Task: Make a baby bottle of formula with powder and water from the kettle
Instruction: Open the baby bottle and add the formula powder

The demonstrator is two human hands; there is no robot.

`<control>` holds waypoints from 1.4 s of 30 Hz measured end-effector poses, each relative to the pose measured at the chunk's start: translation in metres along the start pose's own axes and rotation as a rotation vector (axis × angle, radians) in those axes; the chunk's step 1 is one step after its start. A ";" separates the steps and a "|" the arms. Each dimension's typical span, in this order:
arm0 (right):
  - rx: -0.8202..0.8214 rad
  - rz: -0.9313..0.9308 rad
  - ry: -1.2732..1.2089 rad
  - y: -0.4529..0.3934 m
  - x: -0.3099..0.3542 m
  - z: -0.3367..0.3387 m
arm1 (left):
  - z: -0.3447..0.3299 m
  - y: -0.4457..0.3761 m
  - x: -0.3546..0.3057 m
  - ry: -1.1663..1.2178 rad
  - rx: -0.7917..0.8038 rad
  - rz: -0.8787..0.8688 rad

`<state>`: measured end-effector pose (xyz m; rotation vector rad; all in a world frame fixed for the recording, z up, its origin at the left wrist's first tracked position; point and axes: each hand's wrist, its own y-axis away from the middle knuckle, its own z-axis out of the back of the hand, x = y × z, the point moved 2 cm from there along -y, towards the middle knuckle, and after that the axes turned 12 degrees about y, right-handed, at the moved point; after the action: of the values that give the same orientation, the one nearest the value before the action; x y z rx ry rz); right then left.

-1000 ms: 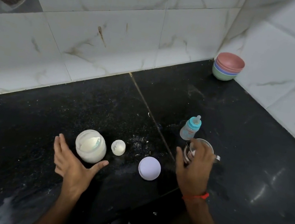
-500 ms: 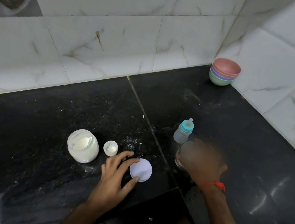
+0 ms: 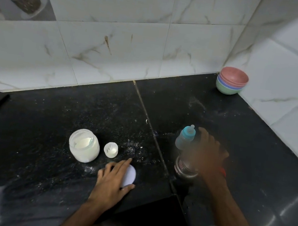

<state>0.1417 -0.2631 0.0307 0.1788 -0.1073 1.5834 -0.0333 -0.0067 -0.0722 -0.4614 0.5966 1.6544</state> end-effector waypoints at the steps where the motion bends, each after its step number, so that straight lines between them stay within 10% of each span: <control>1: 0.024 0.005 0.004 -0.008 0.004 0.002 | 0.005 0.010 0.010 0.000 -0.030 0.049; 11: 0.110 0.066 -0.038 -0.048 0.016 0.002 | 0.031 0.059 0.029 0.066 -0.292 0.137; 21: 0.106 0.643 -0.376 0.087 0.104 0.035 | 0.056 0.017 -0.070 0.557 -0.219 -0.109; 28: 0.057 0.283 -0.905 0.133 0.133 0.006 | 0.058 0.023 -0.083 0.702 -0.196 -0.121; 34: 0.460 0.799 -1.147 0.128 0.119 0.015 | 0.067 0.026 -0.069 0.655 -0.051 -0.334; 42: 0.408 0.510 -1.355 0.123 0.079 0.007 | 0.078 0.026 -0.060 0.696 -0.109 -0.250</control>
<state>0.0182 -0.1890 0.0574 1.6283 -0.9327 1.6981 -0.0466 -0.0080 0.0285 -1.1656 0.9127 1.2693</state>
